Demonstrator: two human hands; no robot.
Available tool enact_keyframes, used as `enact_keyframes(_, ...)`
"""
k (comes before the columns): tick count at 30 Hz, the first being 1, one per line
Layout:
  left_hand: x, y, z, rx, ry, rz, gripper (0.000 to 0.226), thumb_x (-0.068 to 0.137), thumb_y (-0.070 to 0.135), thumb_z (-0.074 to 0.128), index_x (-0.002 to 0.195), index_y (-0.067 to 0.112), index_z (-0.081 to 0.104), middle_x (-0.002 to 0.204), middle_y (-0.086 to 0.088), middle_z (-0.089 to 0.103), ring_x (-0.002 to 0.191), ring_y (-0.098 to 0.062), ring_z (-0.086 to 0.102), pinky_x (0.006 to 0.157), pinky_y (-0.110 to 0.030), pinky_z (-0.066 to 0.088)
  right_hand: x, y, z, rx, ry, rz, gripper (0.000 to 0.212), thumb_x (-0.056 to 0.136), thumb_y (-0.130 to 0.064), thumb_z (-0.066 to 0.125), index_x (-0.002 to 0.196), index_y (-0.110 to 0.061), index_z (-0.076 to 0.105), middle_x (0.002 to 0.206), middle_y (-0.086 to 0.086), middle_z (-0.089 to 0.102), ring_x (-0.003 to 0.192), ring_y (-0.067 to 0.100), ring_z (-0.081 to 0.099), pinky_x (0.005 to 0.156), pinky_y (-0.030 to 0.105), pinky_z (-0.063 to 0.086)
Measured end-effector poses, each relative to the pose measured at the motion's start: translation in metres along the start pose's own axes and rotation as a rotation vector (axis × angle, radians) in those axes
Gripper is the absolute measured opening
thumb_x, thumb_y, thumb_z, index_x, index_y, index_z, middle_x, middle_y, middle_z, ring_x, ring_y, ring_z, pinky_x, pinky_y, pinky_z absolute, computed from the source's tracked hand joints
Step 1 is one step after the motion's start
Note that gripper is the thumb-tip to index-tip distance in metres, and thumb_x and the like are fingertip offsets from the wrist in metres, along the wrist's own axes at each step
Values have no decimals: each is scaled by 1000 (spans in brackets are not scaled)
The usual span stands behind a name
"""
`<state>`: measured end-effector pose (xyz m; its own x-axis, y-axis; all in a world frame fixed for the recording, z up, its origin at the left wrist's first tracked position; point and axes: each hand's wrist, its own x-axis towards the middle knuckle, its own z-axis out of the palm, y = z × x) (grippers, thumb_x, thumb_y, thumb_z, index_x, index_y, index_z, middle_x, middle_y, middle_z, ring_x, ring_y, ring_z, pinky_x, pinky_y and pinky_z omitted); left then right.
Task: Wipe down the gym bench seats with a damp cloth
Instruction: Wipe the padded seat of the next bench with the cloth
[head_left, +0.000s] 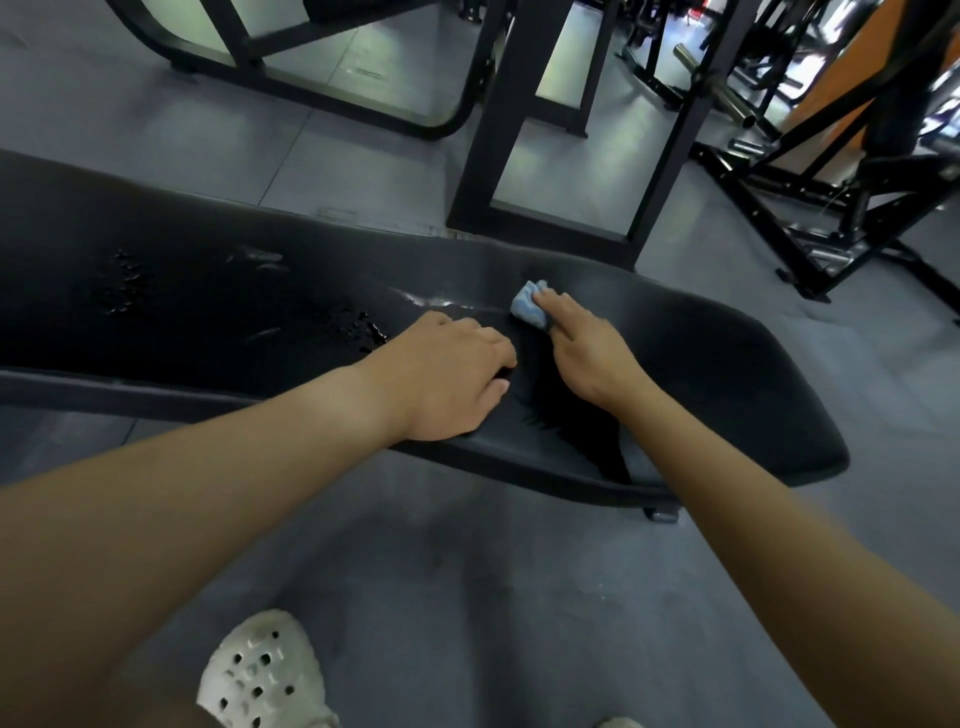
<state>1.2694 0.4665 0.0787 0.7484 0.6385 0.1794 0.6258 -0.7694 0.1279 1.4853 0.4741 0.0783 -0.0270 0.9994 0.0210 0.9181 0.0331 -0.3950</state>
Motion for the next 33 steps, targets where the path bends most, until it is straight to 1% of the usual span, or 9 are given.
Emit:
enact_keyframes(3, -15, 3, -1, -12, -1, -2, 44, 106, 43, 37, 143, 24, 54, 150, 5, 51, 134, -17, 50, 114, -42, 36, -38, 0, 0, -13, -31, -52, 55, 107, -8, 34, 159, -27, 33, 166, -8, 26, 154, 10, 16, 124, 24, 9)
enact_keyframes(8, -29, 15, -8, -22, 22, 23, 42, 106, 41, 40, 141, 23, 56, 140, 4, 55, 123, -17, 53, 107, -40, 43, -65, 1, -9, -69, -57, -65, 53, 108, -11, 36, 158, -29, 33, 165, -6, 30, 153, 12, 22, 115, 15, 13)
enact_keyframes(12, -33, 22, -10, -14, -24, 15, 42, 106, 42, 41, 140, 22, 55, 137, 3, 56, 121, -18, 54, 104, -42, 46, -39, 10, -17, -99, 55, 173, 51, 106, -11, 34, 156, -24, 36, 157, 16, 41, 135, 38, 47, 111, 44, 36)
enact_keyframes(15, -33, 24, -11, -12, -49, -8, 41, 105, 43, 44, 137, 20, 57, 134, 2, 58, 119, -20, 56, 101, -44, 48, -32, 1, -9, -74, 110, 270, 51, 104, -8, 33, 154, -20, 39, 156, 16, 40, 137, 39, 43, 114, 47, 31)
enact_keyframes(18, -31, 25, -13, -12, -59, -17, 40, 104, 43, 47, 134, 20, 58, 131, 2, 59, 116, -20, 58, 100, -44, 49, -51, -13, -1, -98, 81, 138, 53, 103, -6, 34, 155, -18, 37, 160, 15, 36, 144, 33, 38, 119, 41, 26)
enact_keyframes(22, -29, 26, -13, 24, -40, -11, 40, 104, 43, 46, 133, 19, 58, 125, 1, 59, 110, -20, 58, 96, -44, 51, -89, -12, 2, -106, -19, -94, 56, 106, -8, 36, 159, -24, 31, 167, -4, 27, 154, 16, 20, 126, 32, 17)
enact_keyframes(26, -28, 35, -10, 118, -9, 6, 42, 105, 46, 41, 134, 19, 55, 124, -2, 57, 109, -22, 56, 93, -43, 51, -108, 0, -9, -71, -58, -128, 53, 108, -12, 37, 158, -30, 34, 163, -16, 27, 152, 4, 18, 123, 22, 15)
enact_keyframes(28, -28, 40, -7, 139, -5, 1, 44, 105, 48, 39, 133, 18, 55, 124, -3, 57, 107, -23, 56, 93, -43, 51, -104, 16, -16, -80, -11, -57, 51, 108, -13, 38, 156, -30, 37, 160, -17, 28, 150, 4, 20, 120, 22, 18)
enact_keyframes(33, -33, 45, -3, 139, 10, -22, 47, 105, 49, 39, 136, 16, 54, 128, -7, 55, 110, -25, 56, 95, -45, 50, -86, 59, -35, -66, 125, 326, 52, 106, -13, 31, 157, -24, 37, 160, 14, 38, 141, 40, 41, 115, 44, 32)
